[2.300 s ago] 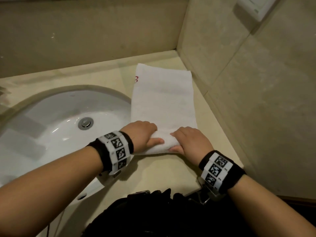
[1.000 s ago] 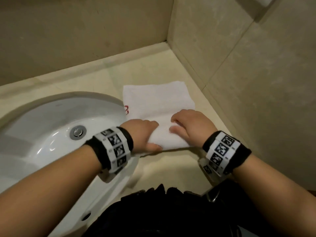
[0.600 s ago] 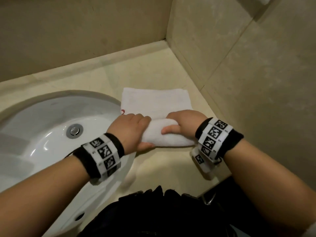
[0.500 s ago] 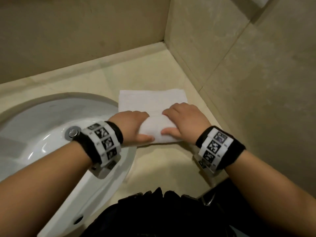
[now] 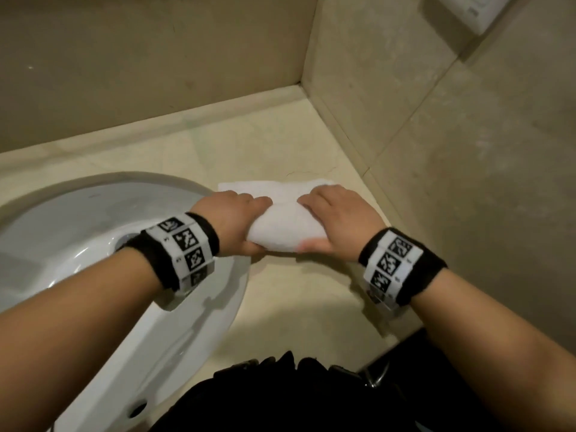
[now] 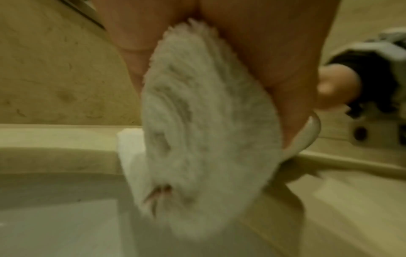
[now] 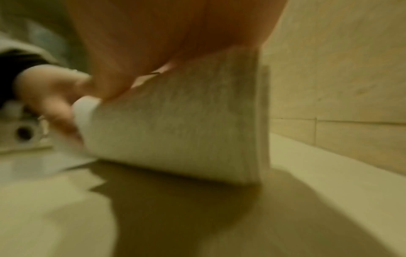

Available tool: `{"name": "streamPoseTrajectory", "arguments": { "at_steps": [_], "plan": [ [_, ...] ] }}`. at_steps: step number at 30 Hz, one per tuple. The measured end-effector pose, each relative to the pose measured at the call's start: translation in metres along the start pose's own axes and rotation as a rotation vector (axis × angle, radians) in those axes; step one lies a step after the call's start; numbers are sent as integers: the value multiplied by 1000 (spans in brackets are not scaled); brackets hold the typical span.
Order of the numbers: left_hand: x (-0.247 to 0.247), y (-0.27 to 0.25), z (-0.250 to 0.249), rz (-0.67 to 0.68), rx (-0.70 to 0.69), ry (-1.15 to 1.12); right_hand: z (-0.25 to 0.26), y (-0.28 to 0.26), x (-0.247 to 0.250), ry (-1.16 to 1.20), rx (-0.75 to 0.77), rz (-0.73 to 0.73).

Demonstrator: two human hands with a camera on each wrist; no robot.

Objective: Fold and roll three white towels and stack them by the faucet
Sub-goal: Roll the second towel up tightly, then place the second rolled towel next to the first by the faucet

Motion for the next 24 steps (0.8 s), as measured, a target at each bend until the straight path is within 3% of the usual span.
{"name": "streamPoseTrajectory", "arguments": {
  "at_steps": [3, 5, 8, 10, 12, 15, 16, 18, 20, 24],
  "plan": [
    [2, 2, 2, 169, 18, -156, 1, -10, -2, -29, -39, 111],
    [2, -5, -2, 191, 35, -200, 1, 1, 4, 3, -92, 229],
    [-5, -20, -15, -16, -50, 111, 2, 14, 15, 108, -116, 501],
    [-14, -25, -25, -71, -44, 268, 2, 16, 18, 174, -138, 577],
    [-12, -19, -24, -51, -7, 251, 4, 17, 20, 114, -122, 483],
    [4, -3, -5, 18, 16, -58, 3, 5, 20, -55, -69, 48],
    [6, 1, 2, 74, 29, -151, 4, -2, 15, -98, -54, -9],
    [8, 4, 9, 220, 64, -251, 6, -9, 3, -159, -52, 35],
    [10, 5, 8, 256, 86, -254, 4, -1, 0, -124, -91, 133],
    [3, -3, -4, -51, -38, 179, -8, 26, 14, 87, -142, 357]
  ]
}}
Point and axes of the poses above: each hand's wrist, its own y-axis towards the middle knuckle, its own x-axis out of the back of the hand, z = x × y, the point moved 2 cm from there along y, towards the middle knuckle, and after that the axes turned 7 degrees about -x, right-handed, at the moved point
